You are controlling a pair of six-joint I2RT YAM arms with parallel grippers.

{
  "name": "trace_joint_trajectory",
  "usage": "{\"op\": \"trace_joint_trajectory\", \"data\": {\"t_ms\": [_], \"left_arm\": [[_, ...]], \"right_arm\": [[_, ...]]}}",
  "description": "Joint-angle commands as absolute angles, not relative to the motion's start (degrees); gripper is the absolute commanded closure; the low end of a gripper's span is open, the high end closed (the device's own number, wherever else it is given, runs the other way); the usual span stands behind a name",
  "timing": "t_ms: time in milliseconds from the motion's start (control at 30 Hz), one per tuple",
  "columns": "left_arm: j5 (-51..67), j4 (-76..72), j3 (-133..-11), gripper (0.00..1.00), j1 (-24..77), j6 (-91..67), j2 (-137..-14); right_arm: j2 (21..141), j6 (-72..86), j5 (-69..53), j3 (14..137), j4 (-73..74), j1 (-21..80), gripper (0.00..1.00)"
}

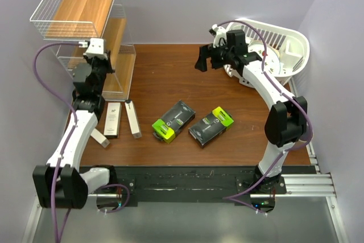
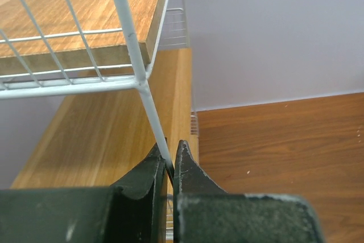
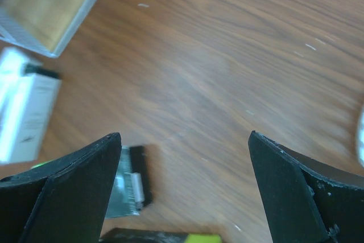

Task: Place and organize the shaving razors onto the shelf

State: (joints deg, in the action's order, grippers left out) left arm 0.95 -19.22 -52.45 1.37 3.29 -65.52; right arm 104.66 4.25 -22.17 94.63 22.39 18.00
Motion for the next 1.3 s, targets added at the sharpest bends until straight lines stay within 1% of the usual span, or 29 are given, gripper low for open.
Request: {"op": "trace_joint_trajectory", "data": {"t_ms": [0, 100, 133, 167, 233, 400, 433, 467, 500, 533, 567, 633, 667, 800, 900, 933, 1000, 1067, 1133, 1267], "left_arm": [[4.83, -18.10, -46.07, 1.00, -1.57, 28.01, -58.20], [2.04, -20.91, -43.60, 1.00, -2.63, 31.11, -57.57], [-2.59, -23.35, -43.51, 1.00, -2.81, 31.11, -57.92], [-5.16, -24.42, -43.94, 1.00, -3.33, 30.68, -58.44], [-9.56, -24.79, -45.17, 1.00, -4.04, 29.53, -59.94], [-13.26, -28.12, -47.10, 1.00, -6.68, 26.20, -61.17], [-14.58, -28.91, -47.54, 0.93, -6.85, 25.84, -61.35], [-15.29, -29.18, -48.24, 0.83, -7.38, 24.88, -61.52], [-15.90, -29.35, -48.43, 0.71, -7.38, 24.44, -61.44], [-16.60, -29.53, -48.34, 0.48, -7.47, 23.91, -61.17], [-16.61, -29.27, -48.25, 0.40, -7.47, 22.43, -60.82], [-14.77, -26.65, -48.16, 0.28, -7.47, 20.49, -59.24], [-14.33, -25.50, -48.25, 0.27, -7.47, 18.04, -58.63], [-13.71, -19.44, -49.13, 0.25, -7.47, 12.84, -56.87], [-13.45, -15.92, -49.39, 0.25, -7.47, 9.76, -57.04], [-13.53, -13.04, -50.53, 0.25, -7.47, 8.80, -57.39], [-12.75, -10.64, -51.59, 0.26, -7.47, 5.63, -58.71], [-11.87, -10.20, -52.47, 0.30, -7.47, 3.62, -60.81], [-13.44, -9.58, -54.65, 0.34, -7.47, 2.12, -62.66], [-15.29, -10.54, -56.07, 0.38, -7.47, 2.71, -66.52]], "right_arm": [[105.12, 9.84, -33.83, 99.49, 11.53, 20.29, 0.01], [105.21, 5.82, -33.93, 100.72, 2.75, 24.16, 0.01], [105.29, 3.19, -33.49, 100.81, 0.29, 25.39, 0.01], [105.38, -5.80, -31.83, 101.25, 0.18, 28.10, 0.01], [105.91, -12.28, -25.09, 101.25, -4.36, 30.31, 0.01], [108.98, -11.52, -20.57, 103.71, -9.22, 30.76, 0.01], [109.85, -11.17, -19.17, 104.06, -11.14, 30.76, 0.01], [110.30, -10.29, -18.55, 104.41, -11.95, 31.11, 0.01], [111.09, -9.85, -18.46, 105.02, -12.39, 31.29, 0.01], [112.49, -9.15, -18.72, 106.51, -12.91, 31.20, 0.01], [113.02, -7.14, -18.81, 107.13, -13.35, 31.29, 0.01], [114.51, -4.06, -18.28, 107.93, -14.84, 31.20, 0.01], [114.96, -3.26, -18.37, 108.10, -15.38, 31.29, 0.01], [119.26, 1.91, -18.46, 111.08, -20.47, 31.38, 0.01], [125.32, 7.54, -20.29, 113.46, -27.48, 31.38, 0.01], [126.64, 9.04, -20.65, 114.16, -32.47, 31.55, 0.02], [129.97, 11.86, -20.74, 117.31, -33.05, 31.99, 0.01], [130.95, 12.04, -20.31, 118.04, -32.52, 32.43, 0.02], [131.13, 12.83, -20.13, 117.60, -32.35, 32.43, 0.01], [130.17, 12.92, -20.65, 115.06, -31.82, 32.17, 0.01]]}}
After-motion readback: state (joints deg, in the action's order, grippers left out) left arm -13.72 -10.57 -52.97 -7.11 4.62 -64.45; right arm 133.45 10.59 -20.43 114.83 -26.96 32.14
